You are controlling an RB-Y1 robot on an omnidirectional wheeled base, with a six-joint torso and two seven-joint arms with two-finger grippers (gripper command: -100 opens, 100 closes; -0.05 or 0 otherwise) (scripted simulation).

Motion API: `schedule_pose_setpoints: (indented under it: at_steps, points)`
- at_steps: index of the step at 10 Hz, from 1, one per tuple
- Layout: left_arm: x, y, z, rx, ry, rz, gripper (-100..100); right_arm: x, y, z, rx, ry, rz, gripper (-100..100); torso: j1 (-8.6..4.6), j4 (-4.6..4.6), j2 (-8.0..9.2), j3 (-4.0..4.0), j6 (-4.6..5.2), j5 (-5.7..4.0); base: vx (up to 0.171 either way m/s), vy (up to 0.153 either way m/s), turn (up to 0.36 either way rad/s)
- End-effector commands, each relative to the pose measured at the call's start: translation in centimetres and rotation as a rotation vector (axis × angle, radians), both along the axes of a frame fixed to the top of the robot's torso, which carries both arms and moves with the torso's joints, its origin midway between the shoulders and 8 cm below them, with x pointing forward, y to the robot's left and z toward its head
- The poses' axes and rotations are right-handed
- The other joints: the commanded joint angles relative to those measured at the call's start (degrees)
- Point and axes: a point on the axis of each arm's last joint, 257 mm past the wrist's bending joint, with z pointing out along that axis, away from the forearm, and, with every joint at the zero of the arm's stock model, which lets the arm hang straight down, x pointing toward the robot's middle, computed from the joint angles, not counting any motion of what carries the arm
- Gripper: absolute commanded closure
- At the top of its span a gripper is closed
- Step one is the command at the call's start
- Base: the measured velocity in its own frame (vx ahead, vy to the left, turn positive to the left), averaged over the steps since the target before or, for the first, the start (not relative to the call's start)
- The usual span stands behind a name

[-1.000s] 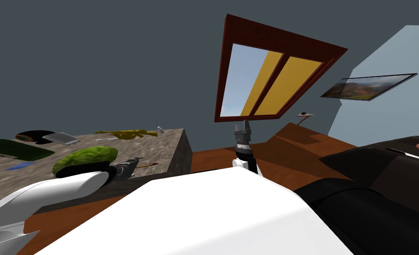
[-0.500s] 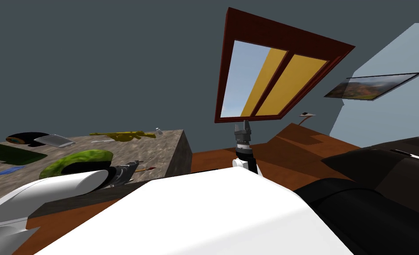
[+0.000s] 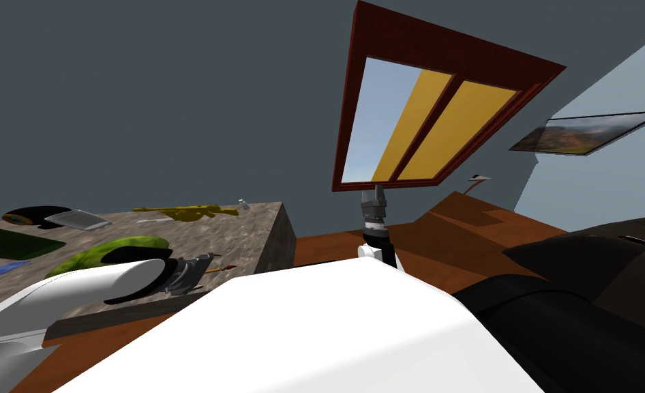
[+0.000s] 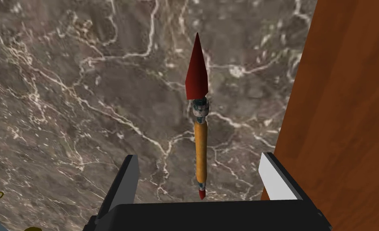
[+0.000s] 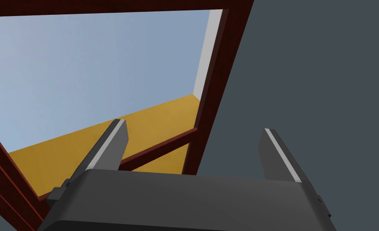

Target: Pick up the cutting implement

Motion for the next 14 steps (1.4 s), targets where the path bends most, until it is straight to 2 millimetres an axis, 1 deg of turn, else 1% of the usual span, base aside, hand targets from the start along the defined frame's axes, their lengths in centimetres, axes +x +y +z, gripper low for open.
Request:
schedule_pose_setpoints:
  at_steps: [1,4,5,6,7,9,10,11,14]
  points:
    - [-1.2,-0.6,-0.4,-0.032,0.055,0.011,-100,0.0,0.0,0.0,0.000,0.000,0.000,0,0.00,0.00,0.00,0.00,0.00,0.00,0.092,-0.001,0.032]
    - [-2.8,-1.6,-1.0,-0.080,0.127,0.024,-100,0.0,0.0,0.0,0.000,0.000,0.000,0,0.02,0.00,0.03,0.01,0.01,0.00,0.076,0.013,0.032]
    - [-2.3,-1.3,-0.9,-0.069,0.109,0.021,-100,0.0,0.0,0.0,0.000,0.000,0.000,0,0.04,0.00,0.02,0.01,0.00,0.01,0.037,0.008,0.006]
    - [-2.4,-1.3,-0.9,-0.071,0.114,0.022,0,0.0,0.0,0.0,0.000,0.000,0.000,0,0.01,0.02,0.14,0.07,0.01,0.00,0.007,0.001,-0.002]
    - [-2.4,-1.1,-1.9,-0.072,0.113,0.030,-100,0.0,0.0,0.0,0.000,0.000,0.000,0,-0.01,0.05,0.25,0.14,0.00,0.00,-0.002,0.002,-0.047]
    - [-2.5,-0.9,-3.1,-0.072,0.112,0.039,-100,0.0,0.0,0.0,0.000,0.000,0.000,0,-0.01,0.07,0.35,0.20,0.01,0.00,-0.013,0.003,-0.063]
    - [-2.5,-0.9,-2.7,-0.072,0.114,0.037,-100,0.0,0.0,0.0,0.000,0.000,0.000,0,-0.01,0.08,0.37,0.21,0.01,0.00,-0.006,0.002,-0.012]
    - [-2.5,-0.9,-2.8,-0.072,0.112,0.037,100,0.0,0.0,0.0,0.000,0.000,0.000,0,-0.02,0.08,0.36,0.21,-0.01,-0.01,0.000,0.000,0.000]
    - [-2.5,-0.9,-2.8,-0.072,0.113,0.037,100,0.0,0.0,0.0,0.000,0.000,0.000,0,0.00,0.07,0.30,0.17,0.01,0.02,-0.001,0.000,0.004]
